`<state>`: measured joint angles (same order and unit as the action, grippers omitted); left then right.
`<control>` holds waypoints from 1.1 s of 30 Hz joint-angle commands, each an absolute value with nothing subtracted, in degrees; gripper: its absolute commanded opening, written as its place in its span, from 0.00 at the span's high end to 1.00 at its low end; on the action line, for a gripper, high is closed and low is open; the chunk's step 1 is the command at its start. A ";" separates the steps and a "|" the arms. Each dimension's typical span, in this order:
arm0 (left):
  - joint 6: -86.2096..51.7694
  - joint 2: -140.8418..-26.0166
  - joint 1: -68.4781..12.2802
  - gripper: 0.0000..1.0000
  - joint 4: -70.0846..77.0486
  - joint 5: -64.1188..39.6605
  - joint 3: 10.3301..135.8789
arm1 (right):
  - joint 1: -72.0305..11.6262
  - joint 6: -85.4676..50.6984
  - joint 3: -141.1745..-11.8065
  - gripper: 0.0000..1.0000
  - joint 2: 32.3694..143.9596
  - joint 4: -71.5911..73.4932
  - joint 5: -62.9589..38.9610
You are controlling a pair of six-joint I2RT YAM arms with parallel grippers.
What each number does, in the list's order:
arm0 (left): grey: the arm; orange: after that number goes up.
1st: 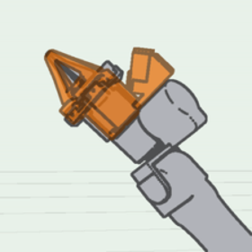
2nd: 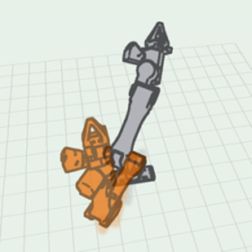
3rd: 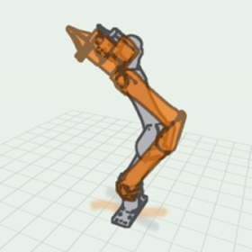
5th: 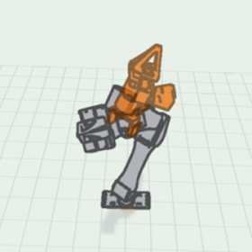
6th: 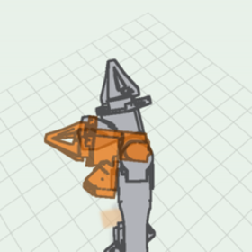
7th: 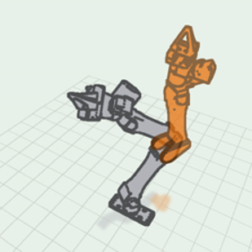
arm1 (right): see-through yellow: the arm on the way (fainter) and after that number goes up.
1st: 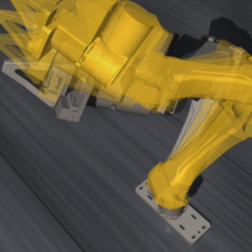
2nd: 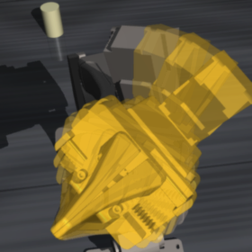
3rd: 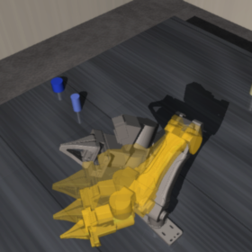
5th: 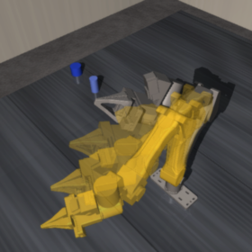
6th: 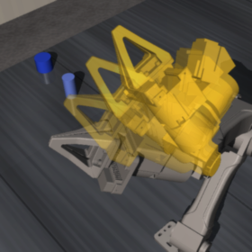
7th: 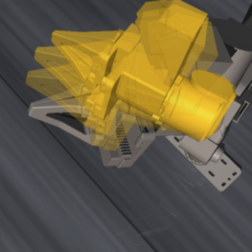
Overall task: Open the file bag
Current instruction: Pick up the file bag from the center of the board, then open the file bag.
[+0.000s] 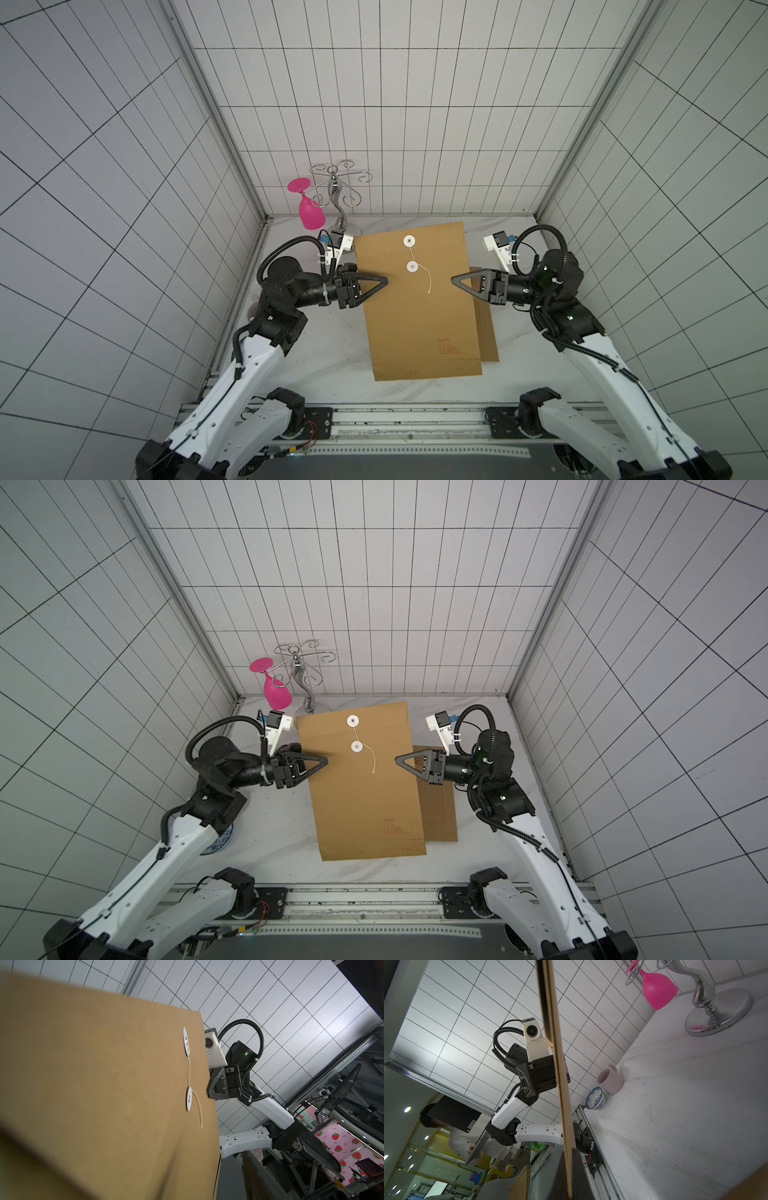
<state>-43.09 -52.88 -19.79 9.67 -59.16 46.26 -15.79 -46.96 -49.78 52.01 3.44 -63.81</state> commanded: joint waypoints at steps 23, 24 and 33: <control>-13.75 -49.13 -32.74 1.00 -20.78 -27.22 55.67 | -17.01 -21.60 -61.71 0.33 42.49 -36.35 -25.10; -12.01 -49.26 -35.81 1.00 -21.85 -24.66 56.49 | -18.10 -22.06 -61.02 0.34 42.09 -34.81 -26.22; 0.57 -53.05 -57.02 1.00 -33.64 2.22 67.64 | -35.54 -24.70 -48.11 0.38 36.53 -14.08 -17.13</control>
<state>-6.44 -52.27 -54.78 -28.47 -9.89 64.16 -33.89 -24.84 -51.24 36.93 -22.59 -19.46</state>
